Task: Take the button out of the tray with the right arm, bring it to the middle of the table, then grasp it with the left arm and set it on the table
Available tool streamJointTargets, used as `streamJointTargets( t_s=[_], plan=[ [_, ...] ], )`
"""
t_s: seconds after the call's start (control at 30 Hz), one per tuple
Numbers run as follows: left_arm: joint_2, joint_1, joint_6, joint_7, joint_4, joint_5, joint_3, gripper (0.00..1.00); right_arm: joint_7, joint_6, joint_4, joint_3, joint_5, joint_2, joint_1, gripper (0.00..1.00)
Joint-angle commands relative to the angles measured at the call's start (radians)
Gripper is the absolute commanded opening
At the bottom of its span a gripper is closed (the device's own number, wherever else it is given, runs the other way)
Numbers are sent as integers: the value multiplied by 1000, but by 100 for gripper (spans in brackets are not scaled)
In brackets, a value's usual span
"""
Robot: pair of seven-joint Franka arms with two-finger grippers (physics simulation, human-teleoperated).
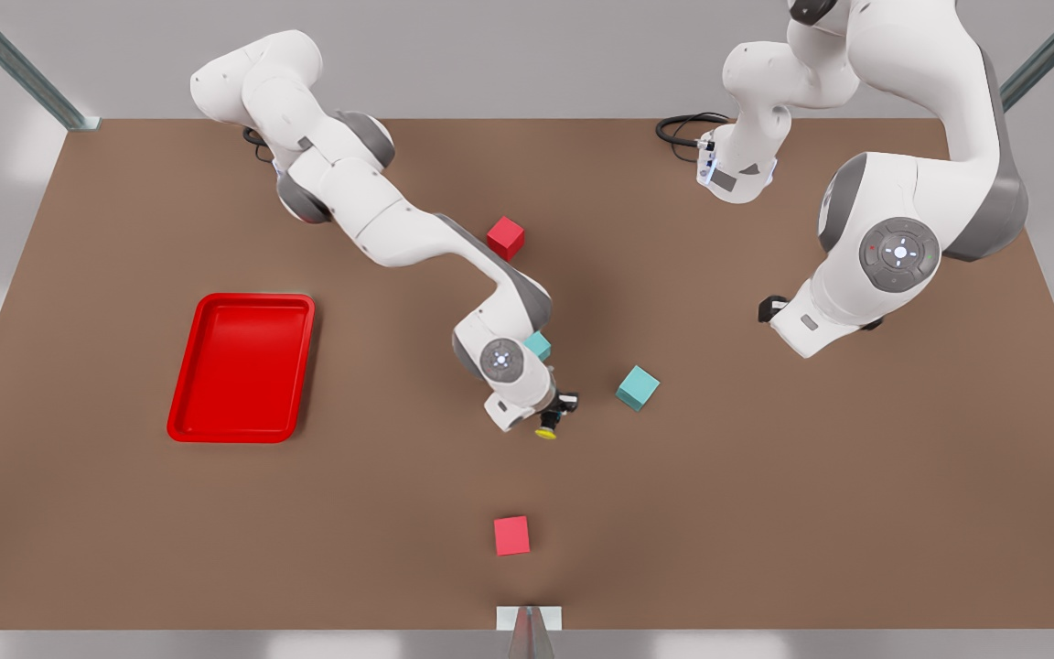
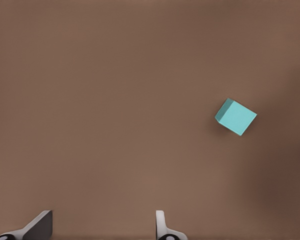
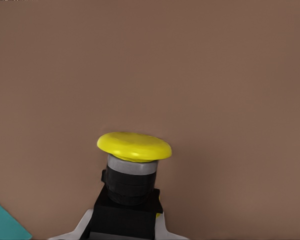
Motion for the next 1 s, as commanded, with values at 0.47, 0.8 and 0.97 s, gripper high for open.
streamJointTargets(
  t_s=[0.47,0.8,0.97],
  plan=[
    [5,0,4,-2,0,2,0,100,279,51,-77,-24,-69,3,39,100],
    [5,-8,4,-2,2,1,0,100,285,60,-62,-18,-61,-12,40,100],
    [2,-9,-3,-5,4,-1,0,100,277,25,-66,-23,-68,-201,-49,100]
  ],
)
